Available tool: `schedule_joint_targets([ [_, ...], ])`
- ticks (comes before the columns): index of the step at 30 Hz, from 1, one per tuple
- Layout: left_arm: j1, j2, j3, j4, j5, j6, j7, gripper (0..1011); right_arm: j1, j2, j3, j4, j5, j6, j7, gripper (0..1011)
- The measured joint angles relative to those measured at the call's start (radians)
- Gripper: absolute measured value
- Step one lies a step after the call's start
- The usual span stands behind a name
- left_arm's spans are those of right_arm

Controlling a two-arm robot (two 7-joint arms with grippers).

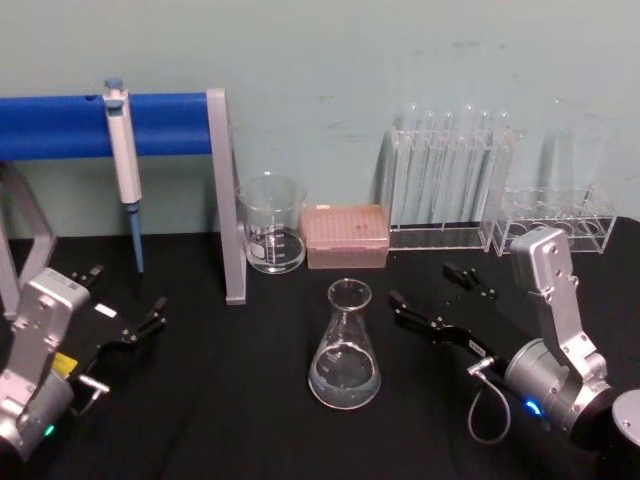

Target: Grasp the erlenmeyer flask with one hand, shake it three times, then place it back.

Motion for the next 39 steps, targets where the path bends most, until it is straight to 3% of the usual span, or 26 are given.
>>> schedule_joint_targets([
  [39,0.000,0.000,0.000,0.000,0.000,0.000,0.000,1001,-0.002,0.005,-0.002,-0.004,0.006,-0.001,0.002,1000],
])
